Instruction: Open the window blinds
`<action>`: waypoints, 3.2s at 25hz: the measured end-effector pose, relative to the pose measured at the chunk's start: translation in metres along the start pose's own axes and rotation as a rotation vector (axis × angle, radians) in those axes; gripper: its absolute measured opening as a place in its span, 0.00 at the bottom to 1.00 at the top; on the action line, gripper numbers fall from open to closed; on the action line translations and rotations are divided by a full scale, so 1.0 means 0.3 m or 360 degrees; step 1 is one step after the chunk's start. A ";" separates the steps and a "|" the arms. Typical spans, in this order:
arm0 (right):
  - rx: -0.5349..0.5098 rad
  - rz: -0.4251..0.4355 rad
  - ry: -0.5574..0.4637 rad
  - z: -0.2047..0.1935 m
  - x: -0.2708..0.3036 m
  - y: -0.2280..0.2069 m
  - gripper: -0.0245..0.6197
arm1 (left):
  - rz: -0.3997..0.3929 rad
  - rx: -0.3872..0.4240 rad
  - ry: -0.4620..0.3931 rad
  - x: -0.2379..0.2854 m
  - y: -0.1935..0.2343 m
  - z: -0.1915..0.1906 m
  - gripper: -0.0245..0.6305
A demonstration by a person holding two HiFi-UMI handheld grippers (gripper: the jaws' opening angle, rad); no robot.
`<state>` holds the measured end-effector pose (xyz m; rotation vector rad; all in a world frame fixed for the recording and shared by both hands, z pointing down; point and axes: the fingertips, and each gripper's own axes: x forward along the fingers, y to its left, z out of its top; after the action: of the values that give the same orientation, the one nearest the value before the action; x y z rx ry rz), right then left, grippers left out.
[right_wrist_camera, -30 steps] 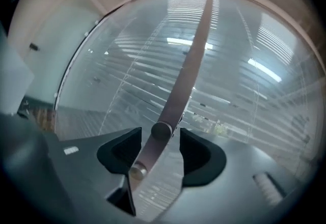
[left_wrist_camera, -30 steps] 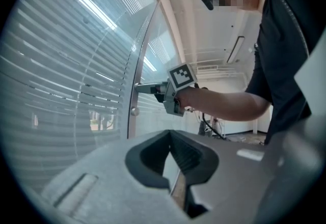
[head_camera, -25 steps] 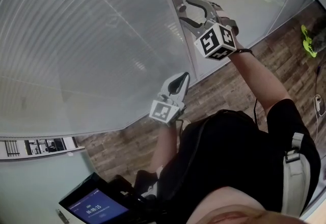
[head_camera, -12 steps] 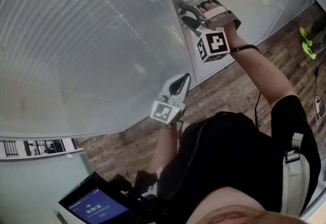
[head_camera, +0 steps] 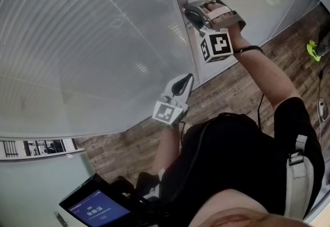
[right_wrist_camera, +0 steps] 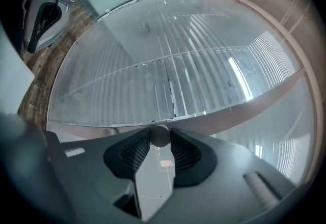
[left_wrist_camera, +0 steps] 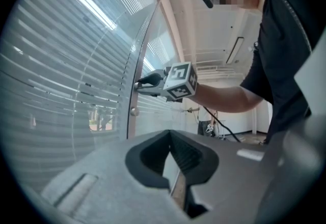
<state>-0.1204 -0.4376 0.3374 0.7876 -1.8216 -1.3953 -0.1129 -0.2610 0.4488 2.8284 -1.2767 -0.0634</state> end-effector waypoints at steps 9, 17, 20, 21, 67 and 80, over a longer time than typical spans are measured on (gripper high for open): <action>0.0637 0.0050 -0.0058 -0.003 0.001 -0.024 0.25 | 0.0004 -0.0005 0.0015 -0.001 0.006 -0.009 0.04; 0.1098 0.0023 -0.0101 -0.020 -0.003 -0.039 0.24 | 0.0003 0.0015 0.0022 -0.002 -0.002 -0.012 0.04; 0.1445 0.0022 -0.0157 -0.036 -0.001 -0.039 0.24 | 0.0007 0.0012 0.0029 -0.004 -0.002 -0.015 0.04; 0.1612 0.0036 -0.0190 -0.043 0.002 -0.037 0.24 | 0.0011 0.0007 0.0031 -0.007 0.000 -0.016 0.04; 0.0286 -0.0059 -0.0073 0.000 -0.015 -0.024 0.38 | 0.0019 -0.0006 0.0034 -0.009 0.006 -0.023 0.04; 0.0030 -0.0008 -0.0001 -0.009 0.006 0.001 0.33 | 0.0014 -0.0003 0.0033 -0.007 0.011 -0.015 0.04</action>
<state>-0.1193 -0.4405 0.3385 0.8019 -1.8368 -1.3836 -0.1165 -0.2615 0.4535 2.8140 -1.2839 -0.0346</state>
